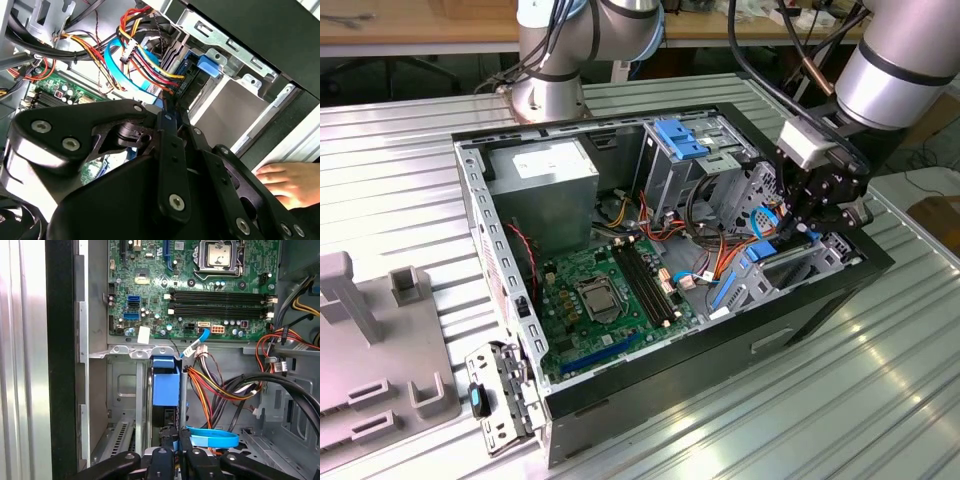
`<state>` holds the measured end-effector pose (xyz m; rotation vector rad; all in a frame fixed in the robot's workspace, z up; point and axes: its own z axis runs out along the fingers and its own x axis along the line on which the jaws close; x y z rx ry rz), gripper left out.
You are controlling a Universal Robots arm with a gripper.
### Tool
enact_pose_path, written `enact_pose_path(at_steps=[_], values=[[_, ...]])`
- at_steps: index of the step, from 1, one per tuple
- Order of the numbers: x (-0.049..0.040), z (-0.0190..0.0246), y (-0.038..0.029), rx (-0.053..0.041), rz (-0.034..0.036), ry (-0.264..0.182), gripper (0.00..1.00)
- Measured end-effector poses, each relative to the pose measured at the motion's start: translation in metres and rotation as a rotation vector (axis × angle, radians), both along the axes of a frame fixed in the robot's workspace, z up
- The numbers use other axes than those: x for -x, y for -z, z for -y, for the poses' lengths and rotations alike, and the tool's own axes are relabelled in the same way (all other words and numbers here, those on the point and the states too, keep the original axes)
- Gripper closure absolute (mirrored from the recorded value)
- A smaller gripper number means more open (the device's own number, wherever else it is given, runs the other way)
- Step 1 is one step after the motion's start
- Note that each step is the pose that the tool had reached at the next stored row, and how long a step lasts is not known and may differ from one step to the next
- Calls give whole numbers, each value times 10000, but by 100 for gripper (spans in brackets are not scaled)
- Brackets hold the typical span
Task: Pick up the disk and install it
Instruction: 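Insert the second disk wire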
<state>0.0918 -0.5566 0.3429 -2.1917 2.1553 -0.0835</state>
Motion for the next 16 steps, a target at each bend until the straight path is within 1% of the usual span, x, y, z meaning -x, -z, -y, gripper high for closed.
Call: enact_pose_path(at_steps=[4,5,6,9,10,12,14,16], values=[[0,0,5,-16,-1,0,84],[0,0,9,-38,0,0,84],[0,0,13,-91,0,0,84],[0,1,44,-370,-1,0,84],[0,5,56,-439,0,1,84],[0,17,71,-469,0,0,84],[0,26,68,-455,-2,-1,84],[0,28,72,-461,-1,0,84]])
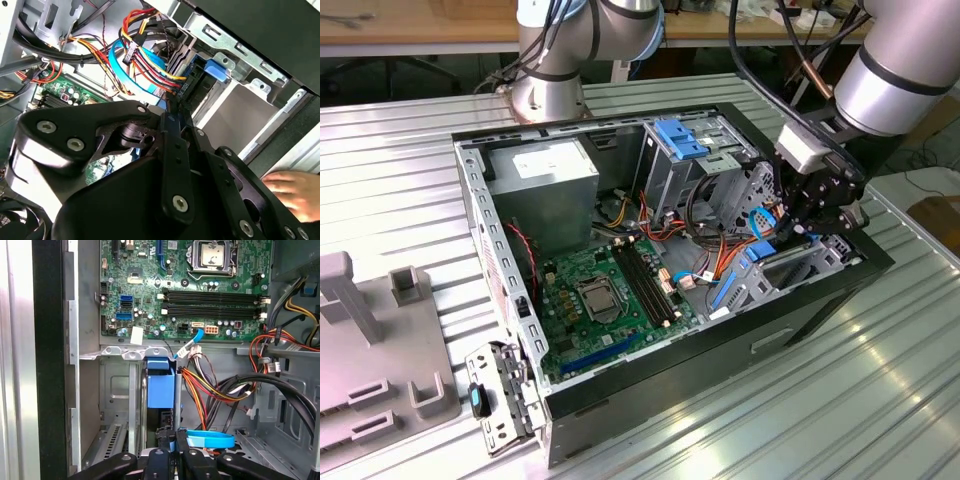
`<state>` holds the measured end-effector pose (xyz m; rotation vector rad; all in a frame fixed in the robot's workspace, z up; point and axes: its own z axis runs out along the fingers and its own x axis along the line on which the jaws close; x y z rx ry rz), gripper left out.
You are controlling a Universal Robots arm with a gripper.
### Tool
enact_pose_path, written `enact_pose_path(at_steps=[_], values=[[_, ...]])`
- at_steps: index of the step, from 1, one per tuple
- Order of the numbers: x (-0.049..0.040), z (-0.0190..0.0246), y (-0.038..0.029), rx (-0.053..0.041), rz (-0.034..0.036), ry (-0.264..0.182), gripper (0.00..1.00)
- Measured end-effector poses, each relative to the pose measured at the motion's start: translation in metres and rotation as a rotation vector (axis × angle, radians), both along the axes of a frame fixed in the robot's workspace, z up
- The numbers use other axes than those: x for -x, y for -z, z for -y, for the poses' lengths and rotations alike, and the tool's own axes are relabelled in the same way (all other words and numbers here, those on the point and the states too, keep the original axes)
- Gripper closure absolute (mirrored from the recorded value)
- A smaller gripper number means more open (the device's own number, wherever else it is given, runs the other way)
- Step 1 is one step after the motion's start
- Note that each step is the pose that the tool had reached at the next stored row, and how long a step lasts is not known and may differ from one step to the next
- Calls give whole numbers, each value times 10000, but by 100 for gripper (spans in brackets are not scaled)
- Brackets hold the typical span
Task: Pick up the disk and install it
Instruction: 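Insert the second disk wire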
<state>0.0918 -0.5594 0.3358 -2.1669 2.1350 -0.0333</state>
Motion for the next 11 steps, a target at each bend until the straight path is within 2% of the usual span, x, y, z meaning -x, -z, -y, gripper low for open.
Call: enact_pose_path(at_steps=[2,3,4,8,9,11], values=[[1,-3,-5,-22,4,0,84],[0,-3,-42,-49,9,-1,82],[0,-2,-104,-38,10,-1,76],[1,-2,-314,-19,15,0,76],[1,-2,-340,-15,16,1,76],[1,-2,-343,-19,17,0,76]])
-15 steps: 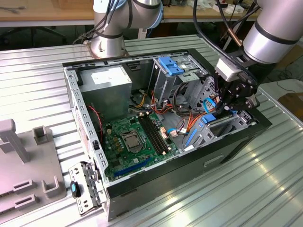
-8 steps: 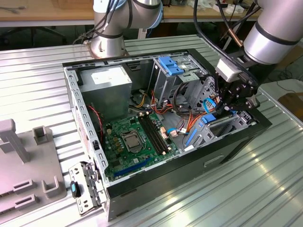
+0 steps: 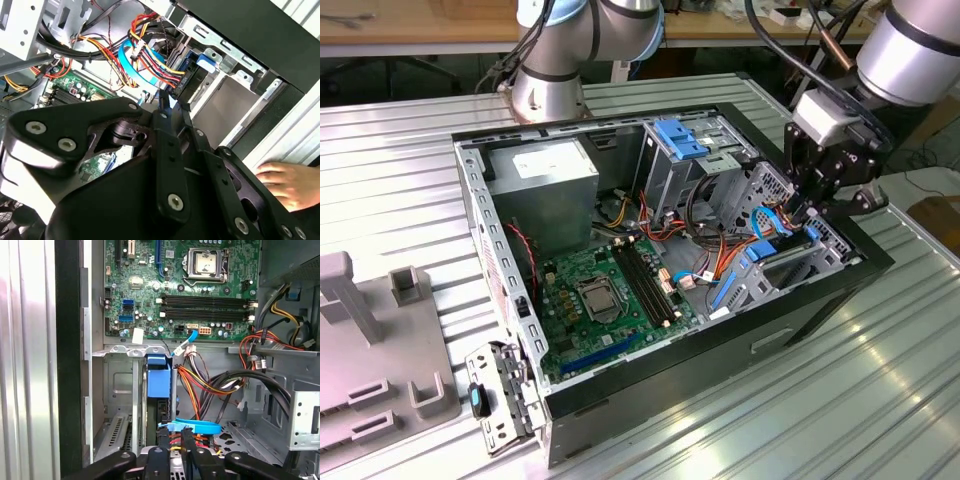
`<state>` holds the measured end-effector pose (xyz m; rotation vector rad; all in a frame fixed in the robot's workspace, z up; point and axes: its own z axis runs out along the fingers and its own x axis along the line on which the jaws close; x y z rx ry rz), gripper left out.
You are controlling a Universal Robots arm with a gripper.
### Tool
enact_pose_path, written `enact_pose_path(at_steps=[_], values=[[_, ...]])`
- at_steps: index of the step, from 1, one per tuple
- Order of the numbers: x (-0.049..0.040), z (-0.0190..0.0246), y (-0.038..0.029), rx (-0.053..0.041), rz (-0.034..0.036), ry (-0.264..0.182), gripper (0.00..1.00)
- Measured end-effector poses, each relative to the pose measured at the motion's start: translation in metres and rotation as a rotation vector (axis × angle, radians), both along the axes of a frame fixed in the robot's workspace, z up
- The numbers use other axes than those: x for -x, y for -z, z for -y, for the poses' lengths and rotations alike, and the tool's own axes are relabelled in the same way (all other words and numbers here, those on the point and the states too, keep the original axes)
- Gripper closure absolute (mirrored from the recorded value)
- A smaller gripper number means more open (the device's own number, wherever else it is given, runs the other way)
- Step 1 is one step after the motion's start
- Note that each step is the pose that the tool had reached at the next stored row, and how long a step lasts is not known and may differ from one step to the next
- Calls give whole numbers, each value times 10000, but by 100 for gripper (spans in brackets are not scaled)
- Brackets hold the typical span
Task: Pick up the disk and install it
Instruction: 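Insert the second disk wire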
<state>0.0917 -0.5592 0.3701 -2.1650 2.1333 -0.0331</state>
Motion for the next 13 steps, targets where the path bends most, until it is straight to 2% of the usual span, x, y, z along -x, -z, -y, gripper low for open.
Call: enact_pose_path(at_steps=[2,4,13], values=[[0,0,-1,1,0,1,78],[0,0,-2,2,0,0,89],[0,0,-6,2,0,0,89]])
